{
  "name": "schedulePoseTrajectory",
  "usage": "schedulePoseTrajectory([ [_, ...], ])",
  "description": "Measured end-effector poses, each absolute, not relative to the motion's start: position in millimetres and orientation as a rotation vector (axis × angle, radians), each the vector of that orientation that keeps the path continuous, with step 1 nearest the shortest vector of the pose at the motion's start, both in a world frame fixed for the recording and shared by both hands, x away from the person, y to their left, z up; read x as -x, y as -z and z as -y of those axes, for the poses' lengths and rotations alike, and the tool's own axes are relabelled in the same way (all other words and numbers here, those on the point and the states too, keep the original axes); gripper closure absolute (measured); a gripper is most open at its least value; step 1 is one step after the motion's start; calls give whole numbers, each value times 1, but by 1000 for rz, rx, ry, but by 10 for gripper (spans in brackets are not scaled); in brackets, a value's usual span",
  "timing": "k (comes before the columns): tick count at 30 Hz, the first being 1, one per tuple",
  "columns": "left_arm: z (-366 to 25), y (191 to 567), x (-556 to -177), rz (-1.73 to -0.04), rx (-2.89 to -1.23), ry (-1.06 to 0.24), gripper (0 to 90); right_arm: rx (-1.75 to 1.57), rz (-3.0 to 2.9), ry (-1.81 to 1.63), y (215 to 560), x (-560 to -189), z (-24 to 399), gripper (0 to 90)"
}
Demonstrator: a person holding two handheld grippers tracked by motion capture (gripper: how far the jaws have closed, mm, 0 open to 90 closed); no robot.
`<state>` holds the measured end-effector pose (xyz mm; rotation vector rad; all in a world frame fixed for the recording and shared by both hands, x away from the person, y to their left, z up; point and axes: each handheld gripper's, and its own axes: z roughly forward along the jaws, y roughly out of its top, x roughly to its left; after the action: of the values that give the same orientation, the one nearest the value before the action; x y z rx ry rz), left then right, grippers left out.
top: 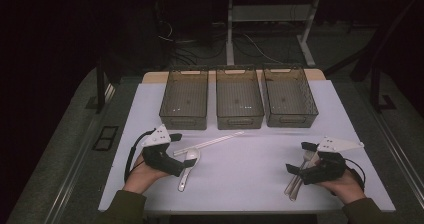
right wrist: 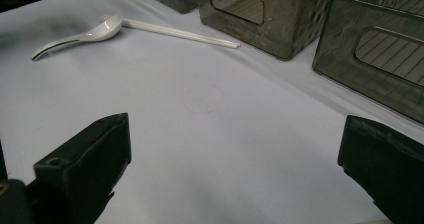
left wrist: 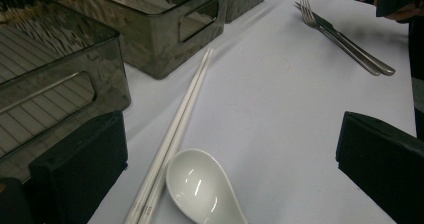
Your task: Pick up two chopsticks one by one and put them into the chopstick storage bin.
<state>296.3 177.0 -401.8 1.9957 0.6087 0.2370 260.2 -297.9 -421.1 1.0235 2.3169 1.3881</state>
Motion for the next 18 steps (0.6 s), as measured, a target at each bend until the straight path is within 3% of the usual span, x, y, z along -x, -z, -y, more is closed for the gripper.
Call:
schedulePoseTrajectory([
  [18, -171, 392, -322, -605, -1978, -246, 23, -1029, -2321, -1394, 421, -261, 298, 6],
])
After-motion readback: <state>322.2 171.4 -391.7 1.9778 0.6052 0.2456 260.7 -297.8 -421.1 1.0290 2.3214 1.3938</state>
